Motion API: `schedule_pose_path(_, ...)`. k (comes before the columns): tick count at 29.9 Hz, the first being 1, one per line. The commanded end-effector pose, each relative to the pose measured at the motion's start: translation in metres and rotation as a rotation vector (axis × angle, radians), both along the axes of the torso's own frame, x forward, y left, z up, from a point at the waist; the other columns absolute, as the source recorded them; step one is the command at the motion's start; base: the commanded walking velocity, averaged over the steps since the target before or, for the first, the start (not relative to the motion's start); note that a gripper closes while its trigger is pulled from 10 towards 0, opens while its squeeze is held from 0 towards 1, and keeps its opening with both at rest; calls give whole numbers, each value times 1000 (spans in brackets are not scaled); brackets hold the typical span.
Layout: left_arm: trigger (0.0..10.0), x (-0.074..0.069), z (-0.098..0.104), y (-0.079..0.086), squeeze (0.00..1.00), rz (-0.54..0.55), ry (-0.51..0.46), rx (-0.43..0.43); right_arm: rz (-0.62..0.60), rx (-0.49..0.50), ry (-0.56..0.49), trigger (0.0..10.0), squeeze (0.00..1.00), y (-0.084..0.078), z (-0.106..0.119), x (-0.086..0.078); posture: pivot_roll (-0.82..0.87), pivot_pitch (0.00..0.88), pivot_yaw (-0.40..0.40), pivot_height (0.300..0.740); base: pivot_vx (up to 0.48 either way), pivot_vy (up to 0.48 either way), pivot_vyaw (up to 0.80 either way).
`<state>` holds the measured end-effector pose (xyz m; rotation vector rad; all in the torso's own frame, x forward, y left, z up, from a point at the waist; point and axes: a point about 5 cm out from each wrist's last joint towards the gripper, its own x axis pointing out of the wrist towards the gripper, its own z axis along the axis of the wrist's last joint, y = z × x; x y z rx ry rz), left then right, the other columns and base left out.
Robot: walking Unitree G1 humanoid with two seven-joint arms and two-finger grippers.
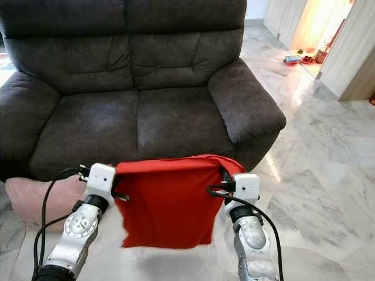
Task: Move the pillow to the sofa from floor
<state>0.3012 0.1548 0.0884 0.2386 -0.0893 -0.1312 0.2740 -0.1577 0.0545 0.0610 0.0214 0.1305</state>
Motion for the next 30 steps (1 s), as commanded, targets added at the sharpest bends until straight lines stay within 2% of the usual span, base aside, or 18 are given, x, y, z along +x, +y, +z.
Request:
schedule_pose_path(1, 10000, 7, 25, 9, 0, 53, -122, -9, -55, -7, -76, 10000, 0, -11, 13, 2, -29, 0, -23, 740, 0, 0, 0)
schedule_pose_path(6, 10000, 8, 23, -17, 0, -33, -115, -6, -19, -4, -107, 10000, 0, 0, 19, 1, -37, 0, -24, 740, 0, 0, 0)
schedule_pose_path(11, 10000, 10, 23, -27, 0, -75, -111, 26, -37, -8, -122, 10000, 0, -3, 24, 5, -20, 0, -27, 740, 0, 0, 0)
schedule_pose_path(16, 10000, 12, 24, -27, 0, -39, -106, -19, -119, 8, -143, 10000, 0, -5, 29, 5, -26, 6, -24, 740, 0, 0, 0)
schedule_pose_path(18, 10000, 11, 24, -34, 0, -68, -107, -24, -154, 20, -153, 10000, 0, -5, 31, 5, -27, 16, -20, 740, 0, 0, 0)
schedule_pose_path(30, 10000, 14, 26, -31, 0, -64, -111, -23, -169, 60, -170, 10000, 0, -5, 36, 7, -38, 41, -12, 740, 0, 0, 0)
